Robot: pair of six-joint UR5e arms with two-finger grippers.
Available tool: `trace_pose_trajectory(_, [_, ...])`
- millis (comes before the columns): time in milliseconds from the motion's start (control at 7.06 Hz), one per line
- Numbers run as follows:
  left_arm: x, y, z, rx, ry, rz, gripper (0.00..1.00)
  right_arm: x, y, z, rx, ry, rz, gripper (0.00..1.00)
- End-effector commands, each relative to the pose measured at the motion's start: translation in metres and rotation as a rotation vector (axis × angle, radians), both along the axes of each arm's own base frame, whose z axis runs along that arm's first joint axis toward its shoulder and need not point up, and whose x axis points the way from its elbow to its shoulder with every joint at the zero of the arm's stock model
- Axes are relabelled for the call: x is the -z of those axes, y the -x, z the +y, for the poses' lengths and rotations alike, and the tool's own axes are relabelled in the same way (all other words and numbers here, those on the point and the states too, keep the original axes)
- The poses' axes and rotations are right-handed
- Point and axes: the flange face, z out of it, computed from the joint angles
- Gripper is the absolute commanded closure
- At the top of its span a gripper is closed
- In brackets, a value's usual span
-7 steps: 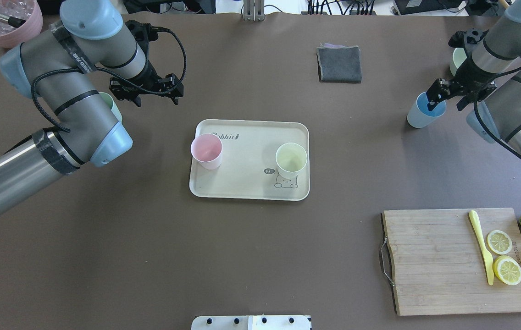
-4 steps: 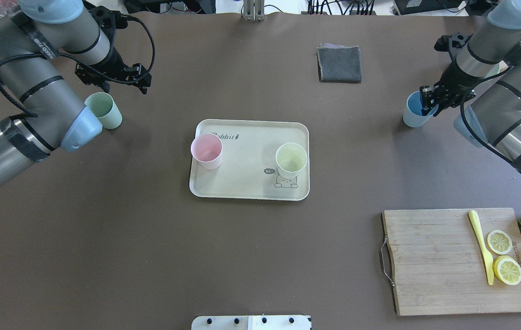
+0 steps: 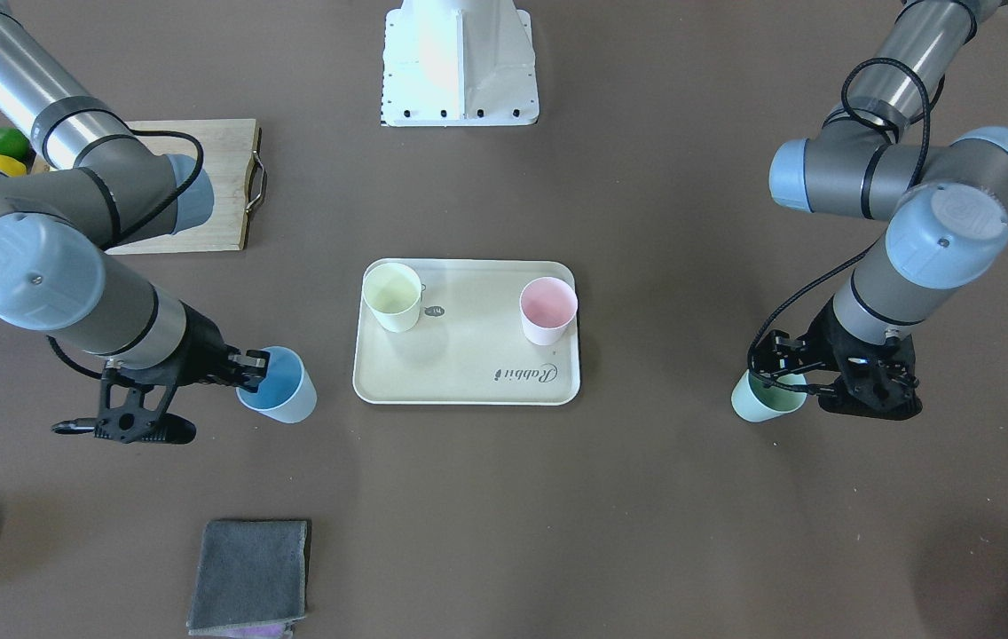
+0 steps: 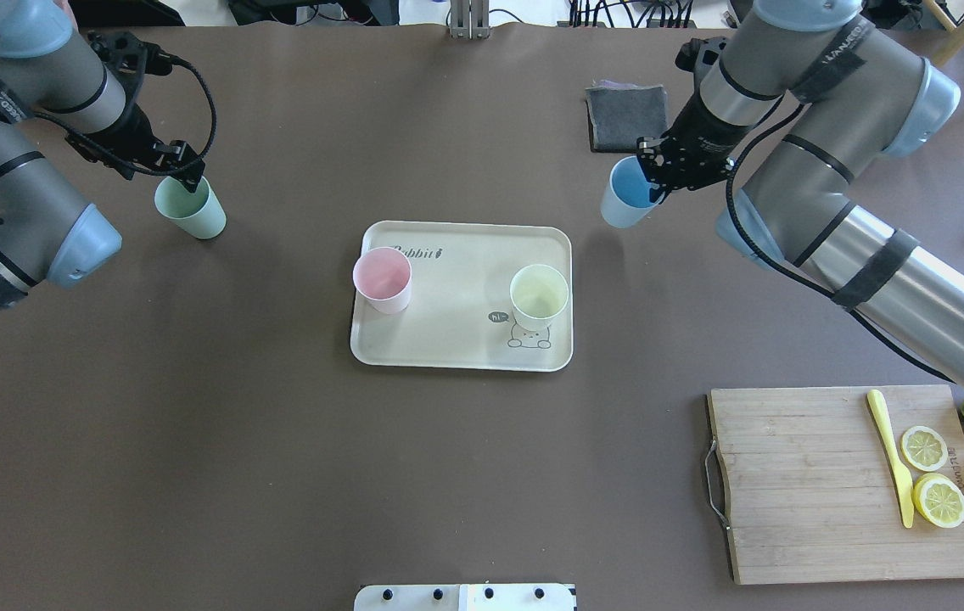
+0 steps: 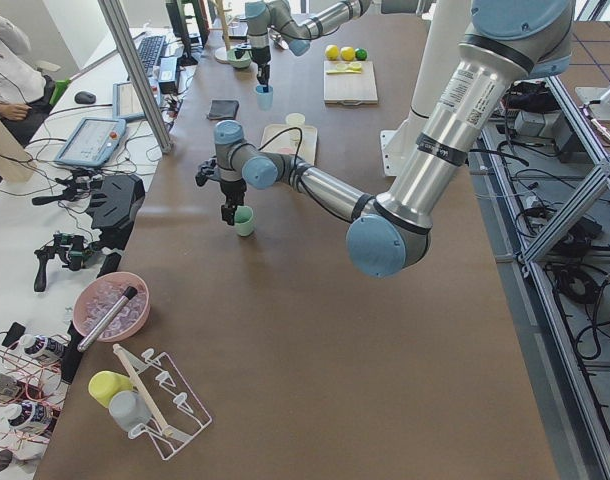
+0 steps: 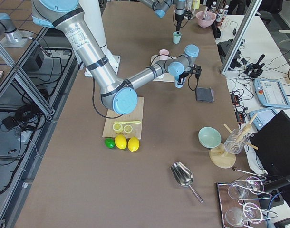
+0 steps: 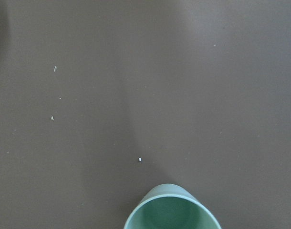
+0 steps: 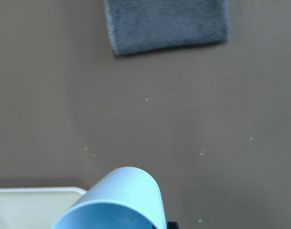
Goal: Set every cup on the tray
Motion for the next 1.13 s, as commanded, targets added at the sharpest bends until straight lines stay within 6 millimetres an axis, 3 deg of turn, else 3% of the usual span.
trace_pose_trajectory(0, [-0.032, -0.002, -0.003, -0.012, -0.014, 0.001, 0.11, 0.050, 0.049, 0.023, -0.014, 0.046, -0.026, 1.00])
trace_pose_trajectory(142, [-0.040, -0.009, -0.003, -0.010, -0.015, 0.008, 0.29, 0.049, 0.065, 0.033, -0.005, 0.034, -0.014, 1.00])
trace_pose_trajectory(425, [-0.036, -0.014, -0.001, -0.017, -0.019, 0.013, 1.00, 0.047, 0.088, 0.049, -0.003, 0.039, 0.006, 1.00])
trace_pose_trajectory(567, [-0.015, -0.019, -0.002, 0.000, -0.009, 0.036, 1.00, 0.043, 0.102, 0.057, -0.009, 0.018, 0.031, 1.00])
trace_pose_trajectory(709, [0.017, -0.033, -0.001, 0.015, 0.059, 0.115, 1.00, 0.042, 0.108, 0.062, 0.000, 0.017, 0.034, 0.76])
trace_pose_trajectory(850, [0.044, -0.039, -0.003, 0.029, 0.075, 0.157, 1.00, 0.043, 0.112, 0.066, 0.007, 0.003, 0.021, 0.01])
trace_pose_trajectory(992, [0.072, -0.053, -0.006, 0.051, 0.094, 0.182, 1.00, 0.043, 0.107, 0.064, 0.001, -0.020, -0.008, 0.00])
